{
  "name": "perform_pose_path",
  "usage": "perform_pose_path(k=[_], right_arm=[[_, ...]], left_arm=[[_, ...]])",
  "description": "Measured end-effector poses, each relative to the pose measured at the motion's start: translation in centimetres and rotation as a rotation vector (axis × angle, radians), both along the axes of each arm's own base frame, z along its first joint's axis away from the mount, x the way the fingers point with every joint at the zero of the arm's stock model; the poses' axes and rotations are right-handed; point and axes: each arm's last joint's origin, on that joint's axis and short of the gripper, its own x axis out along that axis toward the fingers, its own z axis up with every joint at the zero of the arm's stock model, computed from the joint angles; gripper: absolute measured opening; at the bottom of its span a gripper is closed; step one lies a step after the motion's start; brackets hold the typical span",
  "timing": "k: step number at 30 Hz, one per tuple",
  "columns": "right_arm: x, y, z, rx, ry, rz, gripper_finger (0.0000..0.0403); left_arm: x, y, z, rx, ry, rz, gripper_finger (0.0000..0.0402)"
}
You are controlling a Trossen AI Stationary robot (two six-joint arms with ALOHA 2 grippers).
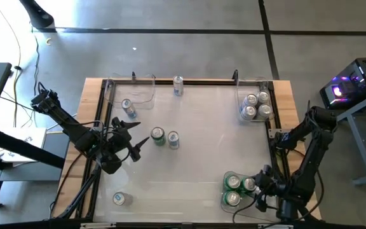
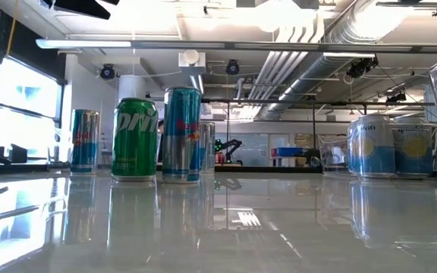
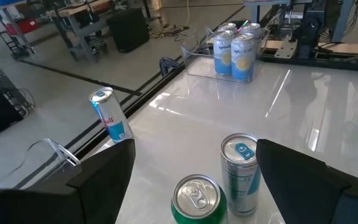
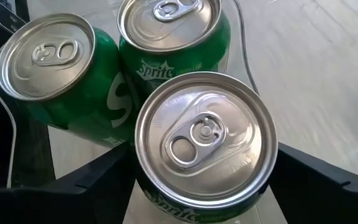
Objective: Sort soda cans
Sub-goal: Put the top green soda can into the bottom transparent bin
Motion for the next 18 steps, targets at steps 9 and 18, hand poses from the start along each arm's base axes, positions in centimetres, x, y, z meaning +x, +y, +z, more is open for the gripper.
perform_pose_path(k=[9, 18], right_arm=[[0.2, 0.1, 0.0, 0.022, 0.126, 0.030, 0.0342], [0.8, 1.0, 4.4, 0.033, 0.144, 0.024, 0.0345]], left_arm=[[0.1, 0.1, 0.0, -0.015, -0.005, 0.006, 0.0329], [0.3, -0.2, -0.1, -0.079, 0.038, -0.065, 0.0329]])
